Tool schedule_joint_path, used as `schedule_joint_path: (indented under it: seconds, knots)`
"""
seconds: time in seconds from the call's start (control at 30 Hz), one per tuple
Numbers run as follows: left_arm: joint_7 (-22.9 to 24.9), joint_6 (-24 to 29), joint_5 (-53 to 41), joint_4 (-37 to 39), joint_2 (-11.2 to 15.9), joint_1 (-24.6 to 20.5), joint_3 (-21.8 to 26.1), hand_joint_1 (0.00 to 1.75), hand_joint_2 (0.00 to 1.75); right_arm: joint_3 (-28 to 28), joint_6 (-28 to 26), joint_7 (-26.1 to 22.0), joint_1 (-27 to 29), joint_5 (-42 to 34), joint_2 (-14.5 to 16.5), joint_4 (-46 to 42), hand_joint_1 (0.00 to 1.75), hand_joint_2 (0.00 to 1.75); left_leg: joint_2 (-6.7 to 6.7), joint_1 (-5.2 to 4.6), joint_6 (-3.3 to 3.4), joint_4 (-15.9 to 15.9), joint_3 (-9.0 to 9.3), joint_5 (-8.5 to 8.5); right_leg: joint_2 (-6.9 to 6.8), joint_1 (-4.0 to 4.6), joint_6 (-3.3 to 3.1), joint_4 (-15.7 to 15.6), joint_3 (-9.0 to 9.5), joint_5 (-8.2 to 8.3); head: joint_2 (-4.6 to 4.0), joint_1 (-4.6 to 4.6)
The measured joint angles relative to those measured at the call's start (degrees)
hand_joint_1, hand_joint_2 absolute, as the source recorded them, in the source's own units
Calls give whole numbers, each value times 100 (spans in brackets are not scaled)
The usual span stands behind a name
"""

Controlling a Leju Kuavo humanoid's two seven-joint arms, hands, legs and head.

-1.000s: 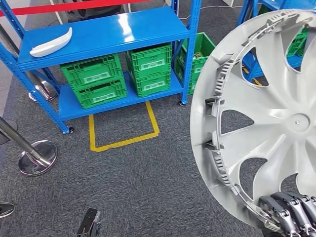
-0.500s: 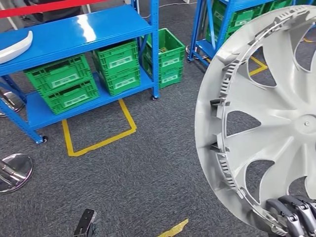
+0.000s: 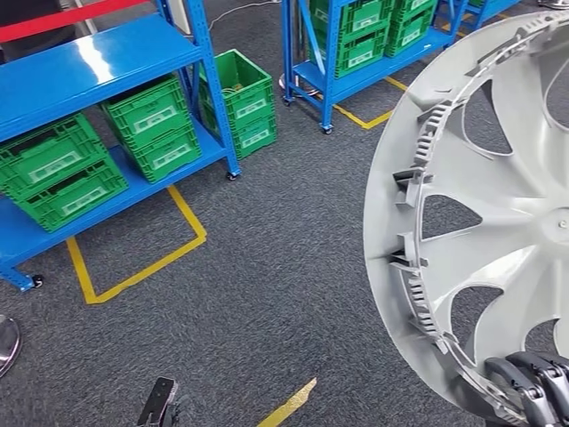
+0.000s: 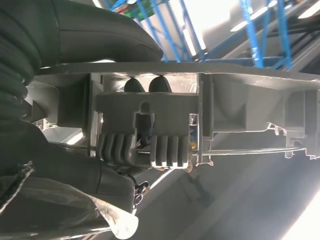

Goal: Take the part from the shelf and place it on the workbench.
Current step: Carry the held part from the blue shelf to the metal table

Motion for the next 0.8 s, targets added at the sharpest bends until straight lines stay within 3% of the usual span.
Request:
schedule_joint_path:
  seconds: [0.03, 0.1, 0.17, 0.23, 0.27, 0.33, 0.37, 0.4, 0.43, 0.47, 0.5, 0.57, 0.63, 0.67, 0.73, 0.8]
  knots:
    - [-6, 0, 0, 0, -1, 1, 2, 0, 175, -2, 0, 0, 2, -8, 16, -8, 175, 175, -48, -23, 60, -301, 149, 202, 83, 23, -1, 1, -6, 16, 0, 0]
    - [-14, 2, -2, 0, 12, 1, 8, 0, 175, -3, -1, 0, 2, -23, 47, -28, 175, 175, -307, -67, 215, -1055, 492, 584, 231, 49, 4, 6, -22, 47, 0, 11]
    - [-18, 4, -5, 0, 27, 0, 19, 0, 175, -8, -5, 0, 4, -36, 78, -45, 175, 175, -497, -94, 308, -1453, 650, 697, 363, 38, 46, 15, -78, 88, 0, 3]
    - [-24, 4, -7, 0, 25, -13, 27, 0, 175, -19, -10, 0, 25, -48, 118, -65, 175, 175, -422, -87, 301, -1561, 666, 707, 472, 26, 124, 11, -162, 142, 0, -18]
    - [-28, 5, -7, 0, 19, -23, 32, 0, 175, -26, -10, 0, 47, -53, 138, -75, 175, 175, -354, -71, 288, -1618, 673, 734, 409, 30, 151, 30, -212, 137, 0, -19]
    - [-36, 2, -8, 0, 4, -26, 48, 0, 175, -41, -11, 0, 61, -67, 169, -88, 175, 175, -204, -37, 273, -1713, 677, 804, 100, 40, 199, 329, -399, -70, 0, 5]
    - [-38, 0, -9, 0, -1, -13, 59, 0, 175, -48, -11, 0, 59, -80, 179, -89, 175, 175, -116, -40, 276, -1725, 671, 818, -79, 32, 227, 653, -545, -264, 0, 19]
    - [-39, -3, -11, 0, -5, 6, 68, 0, 175, -53, -11, 0, 53, -101, 189, -88, 175, 175, -22, -42, 281, -1725, 658, 823, -173, 13, 264, 1045, -715, -465, 0, 32]
    - [-39, -3, -13, 0, -8, 25, 77, 0, 175, -57, -11, 0, 56, -128, 195, -87, 175, 175, 78, -44, 277, -1723, 648, 826, -216, -9, 299, 1385, -853, -604, 0, 35]
    - [-39, -4, -15, 0, -9, 34, 82, 0, 175, -61, -11, 0, 67, -161, 200, -85, 175, 175, 176, -45, 270, -1722, 641, 828, -241, -33, 331, 1562, -904, -644, 0, 34]
    - [-42, -7, -18, 0, -9, 35, 86, 0, 175, -66, -11, 0, 80, -187, 204, -84, 175, 175, 265, -43, 259, -1719, 636, 829, -268, -58, 358, 1511, -836, -580, 0, 35]
    - [-52, -15, -29, 0, -11, 24, 92, 0, 175, -77, -11, 0, 96, -221, 217, -83, 175, 175, 419, -38, 217, -1696, 641, 812, -424, -97, 397, 803, -378, -283, 0, 35]
    - [-72, -21, -50, 0, -8, 12, 104, 0, 175, -92, -11, 0, 100, -243, 245, -77, 175, 175, 531, -60, 141, -1650, 644, 775, -632, -89, 352, 142, 41, -129, 0, 28]
    - [-84, -22, -60, 0, -6, 7, 111, 0, 175, -103, -11, -1, 103, -258, 265, -72, 175, 175, 576, -74, 101, -1631, 651, 766, -679, -78, 307, 8, 122, -123, 0, 22]
    - [-108, -22, -67, 0, -9, 1, 121, 0, 175, -130, -11, 1, 122, -300, 309, -57, 175, 175, 663, -76, 39, -1623, 664, 774, -582, -55, 203, 5, 97, -110, 0, 10]
    - [-128, -17, -76, 0, -14, -6, 125, 0, 175, -159, -11, 45, 156, -334, 344, -35, 175, 175, 518, -43, -30, -1529, 636, 665, -472, -60, 117, -5, 64, -69, 0, 3]
